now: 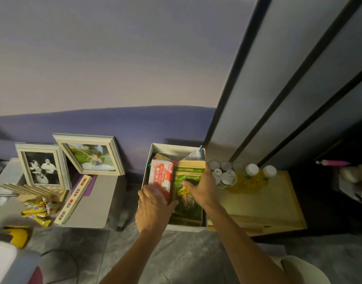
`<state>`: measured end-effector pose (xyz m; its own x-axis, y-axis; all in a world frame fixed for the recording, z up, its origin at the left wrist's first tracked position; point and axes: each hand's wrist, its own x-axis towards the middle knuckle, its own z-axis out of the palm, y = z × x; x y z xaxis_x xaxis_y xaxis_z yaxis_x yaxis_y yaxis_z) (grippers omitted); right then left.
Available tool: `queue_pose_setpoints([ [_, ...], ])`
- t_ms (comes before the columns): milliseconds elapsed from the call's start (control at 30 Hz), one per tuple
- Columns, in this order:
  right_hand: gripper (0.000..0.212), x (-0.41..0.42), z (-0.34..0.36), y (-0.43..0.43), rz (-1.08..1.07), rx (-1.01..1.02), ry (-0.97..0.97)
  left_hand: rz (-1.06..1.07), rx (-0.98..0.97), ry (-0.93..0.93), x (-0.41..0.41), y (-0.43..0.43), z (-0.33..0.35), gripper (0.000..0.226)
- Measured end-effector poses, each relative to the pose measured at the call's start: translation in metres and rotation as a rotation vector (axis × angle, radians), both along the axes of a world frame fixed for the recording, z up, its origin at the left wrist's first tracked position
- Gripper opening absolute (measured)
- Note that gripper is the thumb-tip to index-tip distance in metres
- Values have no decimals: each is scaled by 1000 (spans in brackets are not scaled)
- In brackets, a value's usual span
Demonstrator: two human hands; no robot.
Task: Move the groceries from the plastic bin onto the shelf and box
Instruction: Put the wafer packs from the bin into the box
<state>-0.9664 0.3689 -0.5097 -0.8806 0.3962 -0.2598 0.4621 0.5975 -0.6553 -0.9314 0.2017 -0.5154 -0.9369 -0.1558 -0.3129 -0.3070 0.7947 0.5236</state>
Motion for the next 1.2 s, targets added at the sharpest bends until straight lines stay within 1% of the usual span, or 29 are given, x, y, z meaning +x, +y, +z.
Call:
queue_pose_setpoints([
  [100, 91, 15, 14, 0, 33, 74, 53, -87, -35, 86, 4, -12, 7, 99],
  [167, 89, 24, 28, 3, 76, 128, 77, -169, -49, 141, 3, -24, 17, 95],
  [233, 86, 32, 59, 5, 108, 159, 82, -266, -31, 186, -4, -35, 36, 95],
  [300, 88, 38, 102, 6, 144, 210, 85, -331, 3, 236, -15, -46, 66, 93],
  [367, 91, 43, 144, 11, 168, 259, 94, -384, 5, 254, -29, -58, 101, 98],
  [467, 99, 48, 203, 17, 160, 272, 91, -453, -31, 266, -51, -75, 156, 107],
  [533, 109, 49, 241, 18, 146, 297, 110, -496, -76, 324, -65, -84, 196, 105],
  [633, 116, 52, 293, 20, 136, 375, 134, -551, -131, 431, -77, -98, 258, 103],
  [767, 118, 58, 352, 10, 135, 473, 174, -577, -178, 553, -87, -116, 320, 106],
  [900, 108, 61, 385, -9, 122, 518, 249, -575, -197, 624, -87, -132, 358, 104],
  [1067, 109, 53, 396, -35, 182, 509, 284, -536, -208, 653, -72, -161, 368, 100],
  [1200, 106, 38, 397, -71, 298, 504, 311, -438, -228, 640, -52, -203, 365, 101],
])
